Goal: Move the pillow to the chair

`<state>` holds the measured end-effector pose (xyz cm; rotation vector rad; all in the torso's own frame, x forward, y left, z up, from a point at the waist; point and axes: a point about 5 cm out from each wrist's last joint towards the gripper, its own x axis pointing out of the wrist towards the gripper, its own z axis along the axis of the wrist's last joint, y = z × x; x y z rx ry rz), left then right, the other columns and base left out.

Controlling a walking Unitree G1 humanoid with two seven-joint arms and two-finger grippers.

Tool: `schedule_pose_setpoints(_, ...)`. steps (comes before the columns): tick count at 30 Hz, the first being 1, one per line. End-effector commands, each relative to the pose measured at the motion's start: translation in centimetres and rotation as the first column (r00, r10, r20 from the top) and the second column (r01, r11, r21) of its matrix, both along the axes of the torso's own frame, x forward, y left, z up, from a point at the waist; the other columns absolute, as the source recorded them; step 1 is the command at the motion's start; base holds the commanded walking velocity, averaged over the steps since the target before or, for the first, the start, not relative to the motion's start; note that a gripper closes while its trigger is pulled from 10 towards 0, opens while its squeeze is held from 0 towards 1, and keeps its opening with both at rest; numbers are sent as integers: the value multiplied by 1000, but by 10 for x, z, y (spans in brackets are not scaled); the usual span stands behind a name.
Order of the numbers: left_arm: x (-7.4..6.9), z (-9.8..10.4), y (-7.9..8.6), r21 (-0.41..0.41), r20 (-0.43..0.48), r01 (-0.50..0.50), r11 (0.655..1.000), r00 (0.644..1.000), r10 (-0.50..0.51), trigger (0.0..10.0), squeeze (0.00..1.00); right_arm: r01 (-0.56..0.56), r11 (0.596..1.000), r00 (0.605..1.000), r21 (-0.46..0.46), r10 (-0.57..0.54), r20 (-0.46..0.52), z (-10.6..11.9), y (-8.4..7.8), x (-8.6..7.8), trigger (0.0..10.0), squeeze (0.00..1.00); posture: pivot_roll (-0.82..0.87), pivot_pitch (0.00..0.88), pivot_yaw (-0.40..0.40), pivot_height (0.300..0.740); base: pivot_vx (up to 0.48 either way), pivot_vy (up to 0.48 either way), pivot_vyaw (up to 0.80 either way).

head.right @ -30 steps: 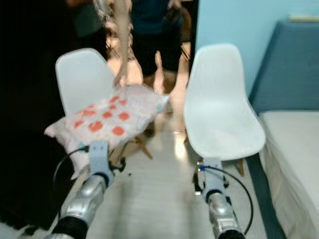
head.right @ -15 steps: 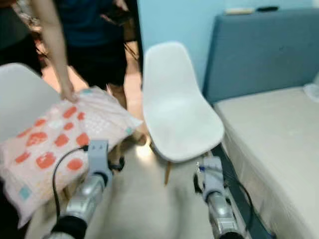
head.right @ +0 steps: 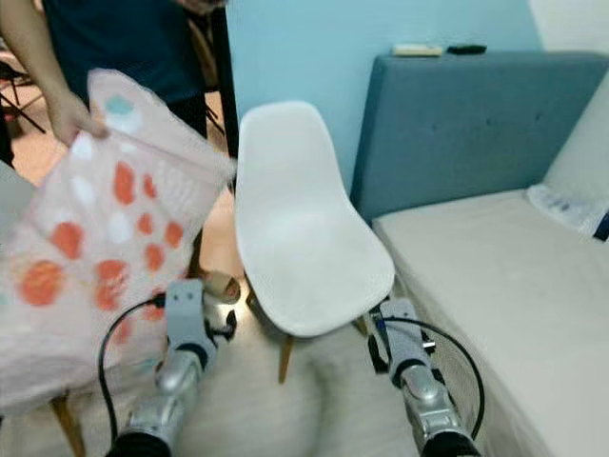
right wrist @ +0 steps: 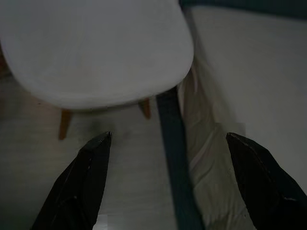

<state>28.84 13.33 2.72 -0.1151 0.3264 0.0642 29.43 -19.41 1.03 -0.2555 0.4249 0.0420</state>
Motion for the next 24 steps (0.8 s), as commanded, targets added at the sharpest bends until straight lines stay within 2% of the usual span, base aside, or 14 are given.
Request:
schedule_pose_setpoints(1,-5,-6,3,29,-30,18,999,999,-17,10000,0,-23,1000,998,-5,23,-50,-9,6,-6,10000,0,-7,52,-125,740,0,0,0)
schedule_pose_setpoints(6,-9,-12,11,85,-52,25,996,998,-21,10000,0,-31,999,995,-10,30,-92,-19,9,-15,10000,0,-4,51,-113,740,0,0,0)
schedule_pose_setpoints(7,-12,-16,14,129,-67,57,990,997,-49,10000,0,-35,999,992,-7,34,-121,-26,9,-22,10000,0,5,50,-102,740,0,0,0)
schedule_pose_setpoints(8,-12,-16,14,129,-67,57,990,997,-49,10000,0,-35,999,992,-7,34,-121,-26,9,-22,10000,0,5,50,-102,740,0,0,0)
schedule_pose_setpoints(11,-21,-31,16,212,-144,157,965,981,-128,10000,0,-39,999,975,-31,32,-219,-44,6,-41,10000,0,7,50,-95,740,0,0,0)
schedule_pose_setpoints(13,-30,-46,15,259,-226,232,938,958,-174,10000,0,-13,998,954,-57,-4,-299,-57,0,-56,10000,0,11,52,-88,740,0,0,0)
schedule_pose_setpoints(14,-30,-46,15,259,-226,232,938,958,-174,10000,0,-13,998,954,-57,-4,-299,-57,0,-56,10000,0,11,52,-88,740,0,0,0)
schedule_pose_setpoints(16,-43,-64,13,246,-341,304,921,916,-211,10000,0,81,997,919,-1,-75,-387,-70,-2,-73,10000,0,13,54,-71,740,0,0,0)
schedule_pose_setpoints(17,-43,-64,13,246,-341,304,921,916,-211,10000,0,81,997,919,-1,-75,-387,-70,-2,-73,10000,0,13,54,-71,740,0,0,0)
schedule_pose_setpoints(20,-60,-82,8,193,-459,387,902,848,-265,10000,0,154,987,883,36,-122,-453,-79,-5,-86,10000,0,28,50,-67,740,0,0,0)
schedule_pose_setpoints(21,-60,-82,8,193,-459,387,902,848,-265,10000,0,154,987,883,36,-122,-453,-79,-5,-86,10000,0,28,50,-67,740,0,0,0)
schedule_pose_setpoints(22,-71,-91,17,147,-536,364,920,811,-235,10000,0,197,977,878,84,-138,-458,-81,-4,-89,10000,0,23,43,-58,740,0,0,0)
schedule_pose_setpoints(24,-75,-95,21,123,-564,340,932,797,-216,10000,0,211,972,873,98,-143,-466,-82,-3,-91,10000,0,24,42,-58,740,0,0,0)
